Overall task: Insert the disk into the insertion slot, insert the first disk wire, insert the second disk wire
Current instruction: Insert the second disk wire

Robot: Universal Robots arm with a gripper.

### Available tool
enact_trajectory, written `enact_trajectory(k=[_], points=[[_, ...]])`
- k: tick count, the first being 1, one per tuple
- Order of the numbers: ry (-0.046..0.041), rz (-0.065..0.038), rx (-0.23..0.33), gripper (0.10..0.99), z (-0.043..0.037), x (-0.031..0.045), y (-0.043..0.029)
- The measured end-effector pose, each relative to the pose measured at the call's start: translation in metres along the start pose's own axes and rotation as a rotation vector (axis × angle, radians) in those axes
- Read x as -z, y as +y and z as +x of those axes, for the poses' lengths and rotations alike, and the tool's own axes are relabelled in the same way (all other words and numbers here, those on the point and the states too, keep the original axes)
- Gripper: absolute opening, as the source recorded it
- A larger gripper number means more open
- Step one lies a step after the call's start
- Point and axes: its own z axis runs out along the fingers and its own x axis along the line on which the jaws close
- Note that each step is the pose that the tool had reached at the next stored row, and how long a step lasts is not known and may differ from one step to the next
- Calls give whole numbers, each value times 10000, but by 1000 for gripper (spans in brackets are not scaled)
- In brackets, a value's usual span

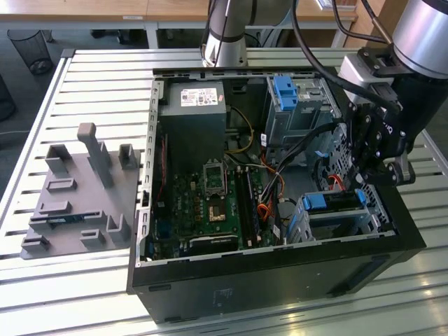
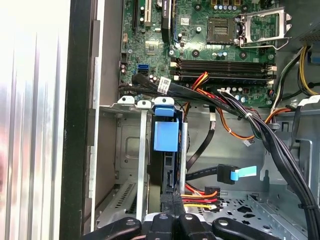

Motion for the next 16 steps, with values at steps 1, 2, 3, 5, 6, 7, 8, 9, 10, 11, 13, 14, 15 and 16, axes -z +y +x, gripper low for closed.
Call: enact_trajectory(k=[1,2,3,5,6,7,8,9,10,11,13,14,15,16], points=[[0,0,-1,106,0,2,0],[0,0,-1,106,0,3,0],[-1,0,0,106,0,4,0],[0,0,-1,106,0,5,7],[0,0,0,106,0,5,13],[1,3,0,106,-1,6,23],[2,5,-1,106,-1,5,30],[0,5,-1,106,-1,5,36],[-1,6,0,106,-1,4,43],[0,6,0,106,-1,4,51],[0,8,-1,106,-2,5,72],[0,8,-1,106,-2,4,79],[0,9,0,106,-2,4,91],[1,10,0,106,-3,5,113]])
